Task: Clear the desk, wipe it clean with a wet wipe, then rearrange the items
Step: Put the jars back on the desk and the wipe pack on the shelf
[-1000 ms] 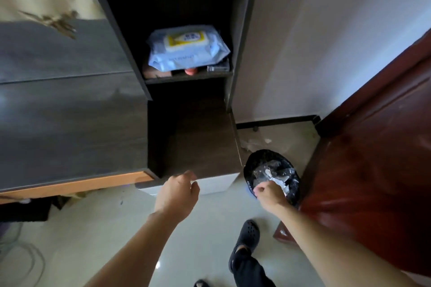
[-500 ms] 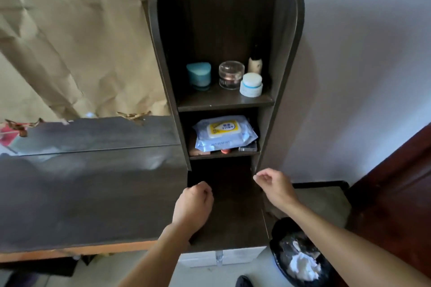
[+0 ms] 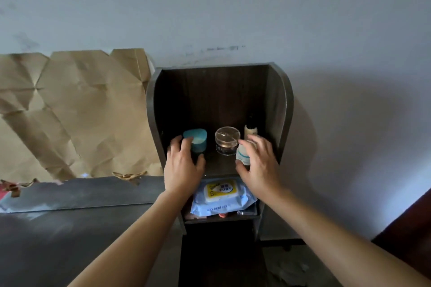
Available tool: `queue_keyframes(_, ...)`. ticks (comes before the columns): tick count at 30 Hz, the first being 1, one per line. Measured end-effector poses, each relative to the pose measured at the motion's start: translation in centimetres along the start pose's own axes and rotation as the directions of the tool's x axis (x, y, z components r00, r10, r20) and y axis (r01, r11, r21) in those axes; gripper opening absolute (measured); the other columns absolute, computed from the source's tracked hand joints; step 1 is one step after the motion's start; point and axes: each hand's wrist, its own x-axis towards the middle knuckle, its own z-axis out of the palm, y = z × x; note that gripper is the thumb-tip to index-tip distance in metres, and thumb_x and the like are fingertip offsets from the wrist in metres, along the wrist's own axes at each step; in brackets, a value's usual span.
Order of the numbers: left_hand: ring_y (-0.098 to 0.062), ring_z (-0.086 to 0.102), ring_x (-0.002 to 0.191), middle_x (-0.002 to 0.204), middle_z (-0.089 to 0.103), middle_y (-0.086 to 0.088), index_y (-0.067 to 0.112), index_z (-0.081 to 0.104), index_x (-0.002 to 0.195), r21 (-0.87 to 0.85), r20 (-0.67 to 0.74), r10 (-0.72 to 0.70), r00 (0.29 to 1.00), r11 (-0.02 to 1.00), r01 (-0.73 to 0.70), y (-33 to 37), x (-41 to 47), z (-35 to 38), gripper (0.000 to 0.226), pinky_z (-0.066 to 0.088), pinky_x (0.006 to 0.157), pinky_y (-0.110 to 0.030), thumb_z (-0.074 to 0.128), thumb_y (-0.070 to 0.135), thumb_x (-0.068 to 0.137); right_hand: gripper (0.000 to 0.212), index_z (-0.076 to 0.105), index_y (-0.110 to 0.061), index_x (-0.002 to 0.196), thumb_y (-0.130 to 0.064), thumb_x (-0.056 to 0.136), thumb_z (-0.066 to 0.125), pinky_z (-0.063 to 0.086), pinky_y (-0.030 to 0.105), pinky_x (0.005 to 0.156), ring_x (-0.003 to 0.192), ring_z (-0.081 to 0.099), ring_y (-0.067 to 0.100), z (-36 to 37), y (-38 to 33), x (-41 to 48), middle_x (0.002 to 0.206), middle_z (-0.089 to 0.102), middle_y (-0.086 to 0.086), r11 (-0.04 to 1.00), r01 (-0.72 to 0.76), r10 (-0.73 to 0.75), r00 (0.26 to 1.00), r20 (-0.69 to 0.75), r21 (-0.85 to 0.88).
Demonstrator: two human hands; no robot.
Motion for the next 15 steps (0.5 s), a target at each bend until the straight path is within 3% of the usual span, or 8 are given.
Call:
queue_keyframes(5,-0.035,0.026,0.136,0.154,0.016,-0.013,0.021,0.029,0.145,0.127,0.151,-0.030,0.988,0.992,0.010,-0.1,3.3,1.5,0.071,0.039,0.101,-0.043,0.064,0.035,0.085,0.056,0.046,-0.019,0.131,-0.028,0.080,0.067,0.049,0.040,0.091,0.124,0.042,0.027,0.9,0.3,-0.4,0.139,0.040,0.006,0.994,-0.091,0.097,0.987,0.130,-0.054)
queue_keyframes(10,-0.036,0.037,0.126,0.142,0.032,-0.015,0.014,0.039,0.129,0.035,0.188,-0.071,0.979,0.997,0.066,-0.8,5.1,2.8,0.060,0.040,0.099,-0.043,0.071,0.026,0.080,0.045,0.048,-0.021,0.119,-0.030,0.080,0.069,0.053,0.038,0.081,0.117,0.044,0.025,1.1,0.4,-0.4,0.136,0.043,0.006,0.992,-0.117,0.122,0.988,0.091,-0.055)
queue_keyframes(15,-0.035,0.055,0.105,0.124,0.041,-0.015,0.010,0.039,0.119,-0.032,0.171,-0.090,0.981,0.995,0.097,-0.3,4.8,2.4,0.058,0.046,0.083,-0.040,0.076,0.021,0.075,0.044,0.047,-0.025,0.114,-0.032,0.078,0.072,0.052,0.031,0.072,0.103,0.053,0.020,1.5,0.4,-0.5,0.116,0.050,0.001,0.990,-0.140,0.141,0.988,0.066,-0.016)
